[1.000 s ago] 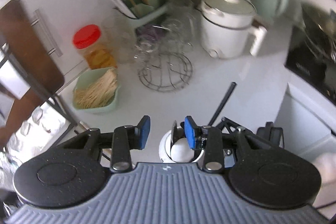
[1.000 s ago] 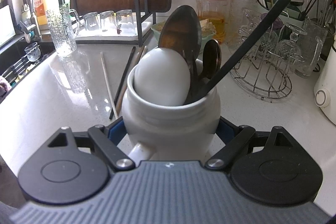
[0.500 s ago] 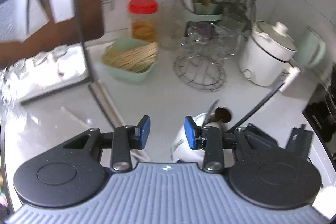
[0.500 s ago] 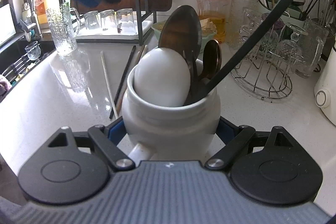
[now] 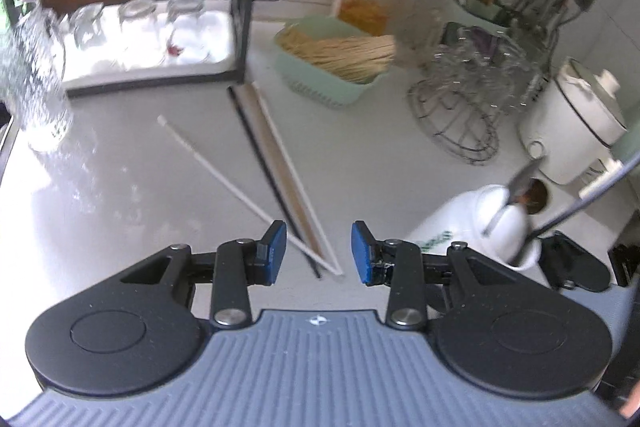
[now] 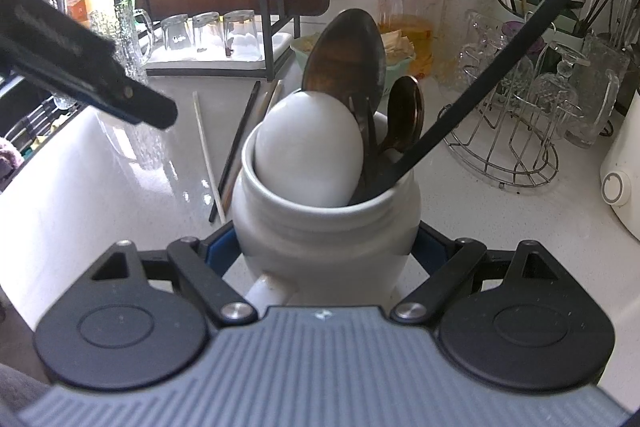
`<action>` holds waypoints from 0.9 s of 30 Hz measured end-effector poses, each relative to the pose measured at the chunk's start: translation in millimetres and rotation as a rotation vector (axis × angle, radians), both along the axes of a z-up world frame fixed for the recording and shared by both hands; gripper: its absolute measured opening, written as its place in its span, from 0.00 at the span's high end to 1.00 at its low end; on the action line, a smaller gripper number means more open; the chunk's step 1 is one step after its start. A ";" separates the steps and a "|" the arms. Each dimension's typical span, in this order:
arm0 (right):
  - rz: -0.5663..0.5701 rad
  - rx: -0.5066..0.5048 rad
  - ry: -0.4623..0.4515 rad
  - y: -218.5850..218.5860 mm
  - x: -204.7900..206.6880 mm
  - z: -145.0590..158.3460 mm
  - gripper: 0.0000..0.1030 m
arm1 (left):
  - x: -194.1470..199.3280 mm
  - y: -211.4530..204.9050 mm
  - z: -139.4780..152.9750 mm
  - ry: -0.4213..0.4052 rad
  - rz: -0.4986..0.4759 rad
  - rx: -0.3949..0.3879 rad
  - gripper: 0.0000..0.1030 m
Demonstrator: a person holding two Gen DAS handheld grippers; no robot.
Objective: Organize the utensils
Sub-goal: 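Move the left tool down to the white chopstick on the counter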
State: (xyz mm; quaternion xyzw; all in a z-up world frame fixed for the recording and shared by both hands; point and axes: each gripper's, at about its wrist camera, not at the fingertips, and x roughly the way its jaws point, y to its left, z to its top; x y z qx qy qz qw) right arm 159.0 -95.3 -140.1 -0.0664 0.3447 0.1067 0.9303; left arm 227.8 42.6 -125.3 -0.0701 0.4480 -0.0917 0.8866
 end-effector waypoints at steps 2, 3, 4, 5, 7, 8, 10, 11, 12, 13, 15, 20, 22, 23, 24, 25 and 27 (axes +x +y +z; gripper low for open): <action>0.000 0.000 0.004 -0.1 0.6 0.1 0.12 | 6.9 7.9 -11.6 0.012 0.030 -0.005 0.60; -0.001 0.000 0.007 0.1 1.3 0.4 0.12 | 11.1 12.0 -18.3 0.017 0.046 -0.006 0.60; -0.003 0.001 0.012 0.2 1.9 0.7 0.12 | 15.9 15.4 -24.5 0.022 0.061 -0.006 0.60; -0.006 0.000 0.016 0.6 2.6 1.0 0.12 | 20.4 17.9 -30.1 0.027 0.074 -0.006 0.60; -0.012 -0.001 0.021 1.2 4.0 1.2 0.12 | 30.9 24.0 -40.3 0.028 0.102 -0.009 0.60; -0.014 -0.002 0.024 1.5 4.4 1.4 0.12 | 36.2 26.0 -44.3 0.027 0.116 -0.007 0.60; -0.022 -0.003 0.029 2.1 4.4 1.7 0.12 | 48.8 29.7 -51.5 0.026 0.152 0.003 0.60; -0.027 -0.004 0.031 2.4 4.3 1.8 0.12 | 55.6 31.6 -54.5 0.023 0.168 0.002 0.60; -0.031 -0.004 0.033 3.0 4.1 1.8 0.12 | 62.1 34.3 -57.4 0.020 0.189 0.008 0.60; -0.034 -0.005 0.034 3.4 3.9 1.8 0.12 | 67.8 36.1 -58.9 0.017 0.206 0.015 0.60; -0.042 -0.007 0.038 4.2 3.6 2.0 0.12 | 80.0 41.3 -62.0 0.014 0.237 0.027 0.60; -0.060 -0.010 0.046 6.2 3.8 2.9 0.12 | 111.1 56.5 -65.2 -0.006 0.315 0.072 0.60; -0.069 -0.011 0.046 6.8 2.9 2.9 0.12 | 120.6 58.6 -67.5 -0.006 0.331 0.105 0.61; -0.073 -0.010 0.046 7.2 3.1 3.1 0.12 | 124.6 59.9 -68.7 -0.004 0.335 0.114 0.61; -0.076 -0.010 0.046 7.4 3.2 3.1 0.12 | 128.9 60.9 -70.3 0.003 0.340 0.120 0.62; -0.081 -0.011 0.045 7.7 2.9 3.2 0.12 | 132.4 60.9 -71.8 0.010 0.342 0.124 0.62; -0.088 -0.014 0.045 8.6 2.9 3.5 0.12 | 137.8 59.9 -75.0 0.020 0.336 0.142 0.62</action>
